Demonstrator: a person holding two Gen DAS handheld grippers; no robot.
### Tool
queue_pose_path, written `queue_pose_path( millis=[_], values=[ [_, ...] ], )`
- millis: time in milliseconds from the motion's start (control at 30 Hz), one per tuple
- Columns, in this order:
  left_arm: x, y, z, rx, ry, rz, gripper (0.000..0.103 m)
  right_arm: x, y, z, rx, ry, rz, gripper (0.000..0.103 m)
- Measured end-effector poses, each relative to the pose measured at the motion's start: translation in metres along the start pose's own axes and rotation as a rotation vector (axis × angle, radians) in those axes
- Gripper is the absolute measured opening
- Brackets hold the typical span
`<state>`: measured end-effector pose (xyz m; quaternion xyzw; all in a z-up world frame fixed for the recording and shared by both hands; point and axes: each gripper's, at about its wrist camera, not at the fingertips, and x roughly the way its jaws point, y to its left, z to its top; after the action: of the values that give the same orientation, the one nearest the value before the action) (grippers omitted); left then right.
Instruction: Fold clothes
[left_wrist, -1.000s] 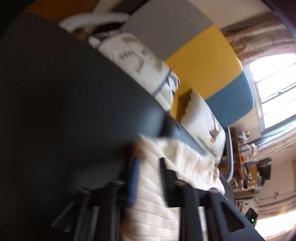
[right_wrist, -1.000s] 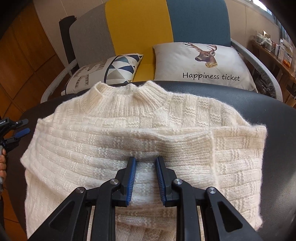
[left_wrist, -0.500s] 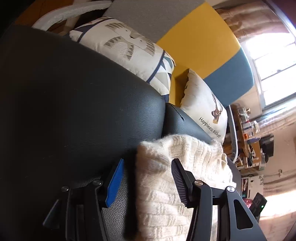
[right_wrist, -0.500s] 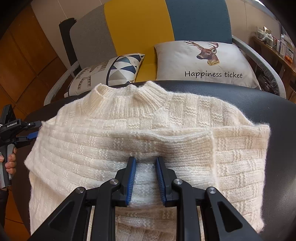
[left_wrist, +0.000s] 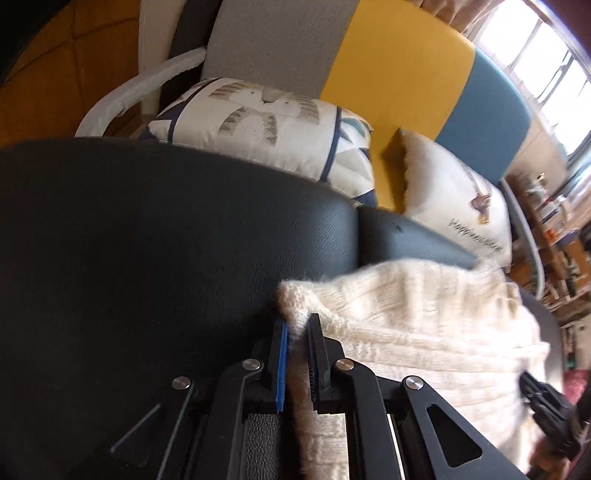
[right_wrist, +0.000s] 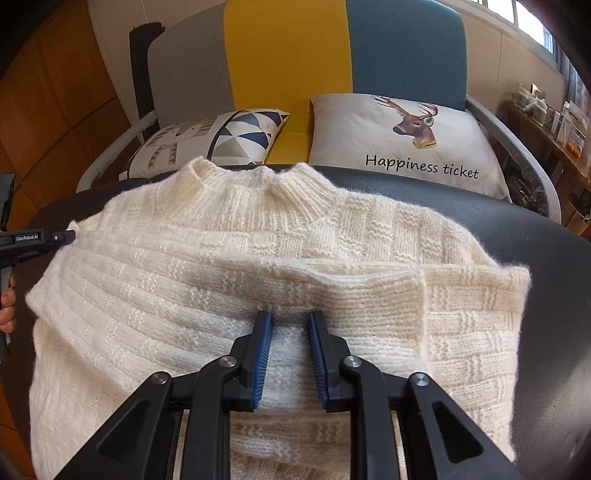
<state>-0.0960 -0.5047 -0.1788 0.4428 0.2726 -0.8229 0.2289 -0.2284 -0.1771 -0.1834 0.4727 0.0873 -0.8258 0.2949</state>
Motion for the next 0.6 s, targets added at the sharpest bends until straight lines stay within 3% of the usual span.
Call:
queue_pose_path(
  millis=[167, 233, 333, 467, 600],
  values=[
    [-0.011, 0.013, 0.006, -0.109, 0.053, -0.038, 0.026, -0.024, -0.011, 0.006, 0.084, -0.017, 0.06, 0.02],
    [-0.03, 0.023, 0.004, -0.154, 0.033, -0.055, 0.027, -0.05, -0.015, 0.001, 0.11, -0.069, 0.096, 0.023],
    [-0.068, 0.038, -0.01, -0.203, -0.008, -0.127, 0.04, -0.09, -0.02, -0.021, 0.14, -0.108, 0.156, 0.023],
    [-0.116, 0.047, -0.066, -0.204, -0.009, -0.234, 0.056, -0.137, -0.034, -0.084, 0.214, -0.11, 0.261, 0.023],
    [-0.144, 0.05, -0.144, -0.147, 0.051, -0.278, 0.057, -0.182, -0.059, -0.159, 0.296, -0.09, 0.28, 0.023]
  ],
)
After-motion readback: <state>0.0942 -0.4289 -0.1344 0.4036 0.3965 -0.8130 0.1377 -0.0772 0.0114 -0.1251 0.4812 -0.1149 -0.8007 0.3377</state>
